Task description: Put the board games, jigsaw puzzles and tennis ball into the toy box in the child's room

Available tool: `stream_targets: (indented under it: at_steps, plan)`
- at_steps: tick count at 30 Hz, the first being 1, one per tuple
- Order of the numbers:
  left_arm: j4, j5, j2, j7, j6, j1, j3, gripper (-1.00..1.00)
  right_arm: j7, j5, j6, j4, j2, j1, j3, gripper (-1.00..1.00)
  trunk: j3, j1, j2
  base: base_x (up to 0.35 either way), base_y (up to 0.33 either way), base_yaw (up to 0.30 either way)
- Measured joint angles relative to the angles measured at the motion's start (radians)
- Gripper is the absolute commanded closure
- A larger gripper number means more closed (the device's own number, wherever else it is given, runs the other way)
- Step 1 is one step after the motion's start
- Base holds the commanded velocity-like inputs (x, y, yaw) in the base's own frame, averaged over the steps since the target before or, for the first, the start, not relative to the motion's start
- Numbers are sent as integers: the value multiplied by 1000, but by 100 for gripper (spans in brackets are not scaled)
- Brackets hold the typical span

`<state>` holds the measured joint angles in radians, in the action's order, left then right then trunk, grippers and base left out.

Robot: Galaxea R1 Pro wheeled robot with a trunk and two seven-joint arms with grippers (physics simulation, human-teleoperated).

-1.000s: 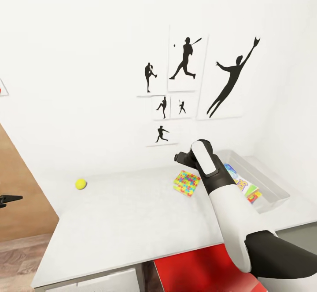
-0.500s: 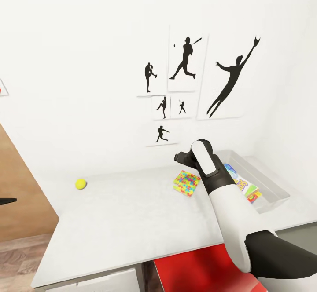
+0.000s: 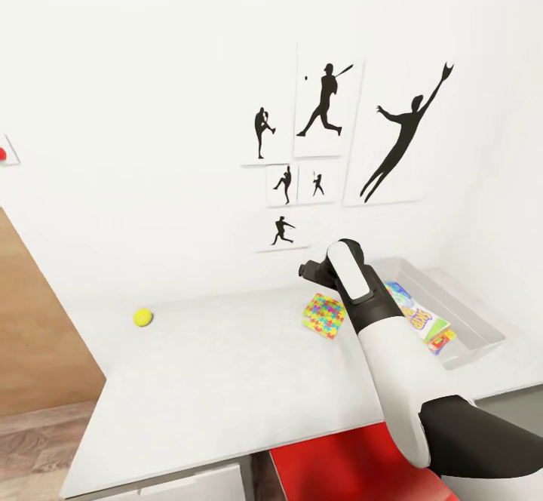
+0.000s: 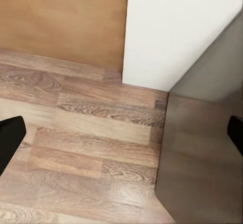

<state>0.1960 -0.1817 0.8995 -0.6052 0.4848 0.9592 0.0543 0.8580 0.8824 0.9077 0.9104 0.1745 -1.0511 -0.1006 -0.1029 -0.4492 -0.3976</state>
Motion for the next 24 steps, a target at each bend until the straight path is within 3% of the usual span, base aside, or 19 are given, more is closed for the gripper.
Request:
stream_targets:
  at_steps: [12, 20, 24]
  plan:
    - [0, 0, -3, 9, -13, 0, 0, -100, 1, 0, 3, 5, 0, -2, 0, -100, 0, 0, 0, 5, 11, 0]
    - [0, 0, -3, 9, -14, 0, 0, -100, 5, 1, 10, 14, 0, -64, -2, -100, 0, 0, 0, 0, 1, 0]
    - [0, 0, -3, 9, -14, 0, 0, -100, 55, 8, 21, -3, 0, -128, 1, -100, 0, 0, 0, 0, 51, 0]
